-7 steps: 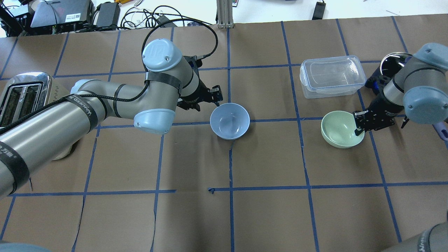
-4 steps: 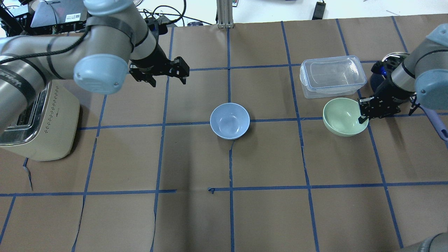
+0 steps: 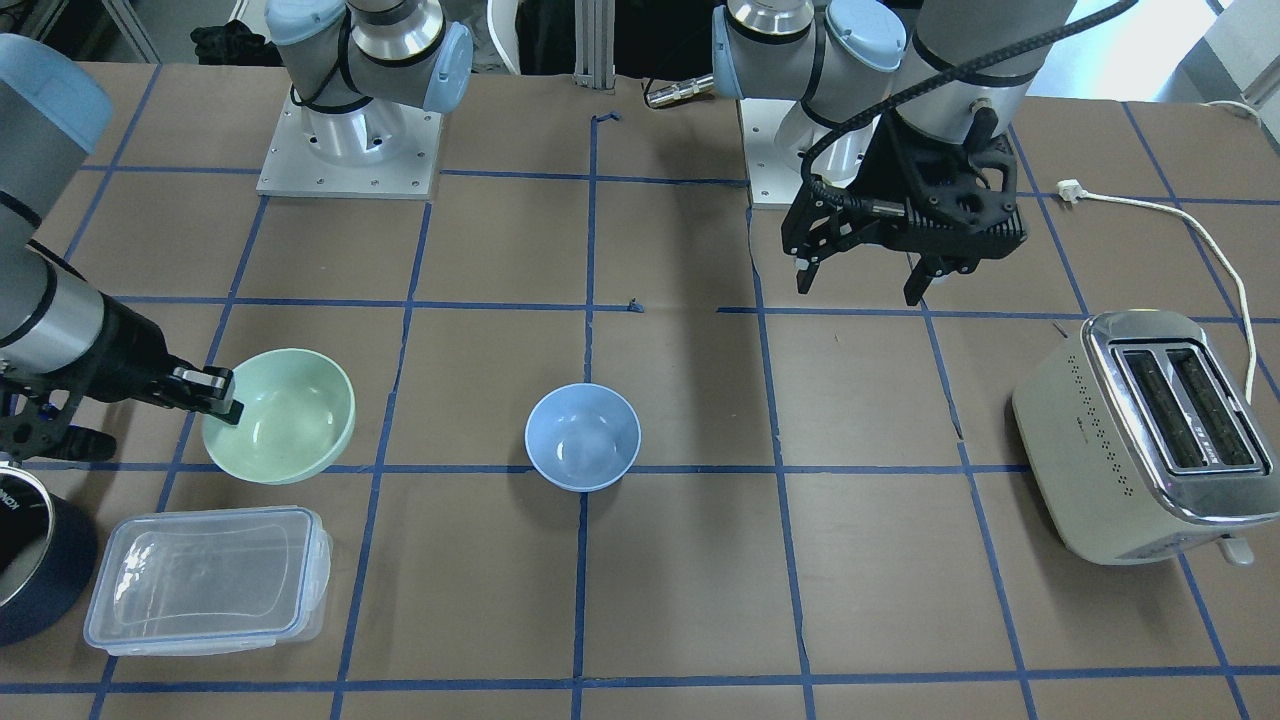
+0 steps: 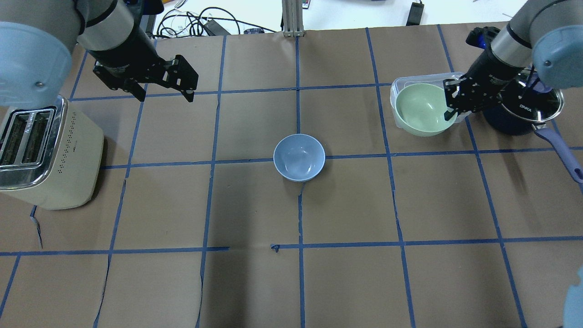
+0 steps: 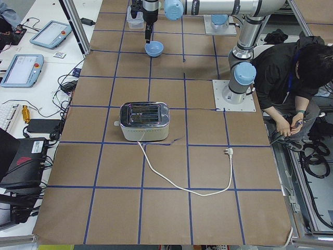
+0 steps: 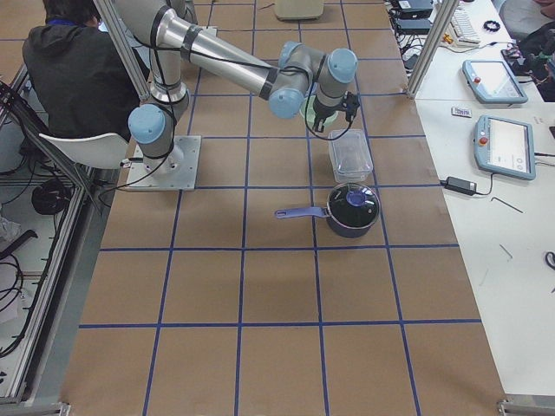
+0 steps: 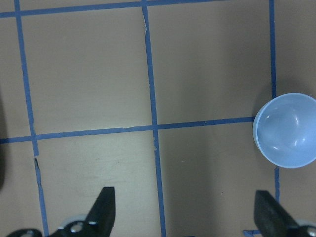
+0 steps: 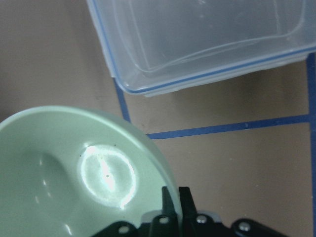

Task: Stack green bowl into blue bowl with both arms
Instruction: 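Carry the green bowl over the blue bowl with the right gripper while the left withdraws, then lower the green bowl into the blue bowl with the right gripper, then open the right gripper and raise it away from the stacked bowls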

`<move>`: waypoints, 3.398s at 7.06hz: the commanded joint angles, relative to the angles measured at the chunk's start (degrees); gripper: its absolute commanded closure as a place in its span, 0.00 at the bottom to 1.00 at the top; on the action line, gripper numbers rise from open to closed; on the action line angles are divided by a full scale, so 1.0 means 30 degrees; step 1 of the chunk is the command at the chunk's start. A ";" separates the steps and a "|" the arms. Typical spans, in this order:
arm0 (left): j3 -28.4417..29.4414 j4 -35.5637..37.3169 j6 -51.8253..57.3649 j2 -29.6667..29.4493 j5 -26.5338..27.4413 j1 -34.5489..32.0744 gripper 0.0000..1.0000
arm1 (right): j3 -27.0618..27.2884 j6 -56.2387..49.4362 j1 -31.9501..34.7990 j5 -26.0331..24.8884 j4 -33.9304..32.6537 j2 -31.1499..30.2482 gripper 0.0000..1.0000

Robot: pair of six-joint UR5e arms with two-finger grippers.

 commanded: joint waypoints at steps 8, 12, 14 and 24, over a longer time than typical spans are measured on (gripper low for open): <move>-0.0108 -0.0228 -0.0087 0.0302 0.0059 0.0301 0.00 | 0.2527 0.5742 0.7576 0.2156 -0.7076 0.2115 1.00; -0.0197 -0.0257 -0.0087 0.0332 0.0000 0.0301 0.00 | 0.3770 0.5771 0.7605 0.2192 -0.7772 0.2056 1.00; -0.0256 -0.0257 -0.0058 0.0332 -0.0116 0.0272 0.00 | 0.3740 0.5626 0.7605 0.2134 -0.8410 0.2143 0.69; -0.0227 -0.0198 -0.0115 0.0361 0.0059 0.0417 0.00 | -0.4284 0.5478 0.4563 -0.1557 0.3175 -0.0220 0.00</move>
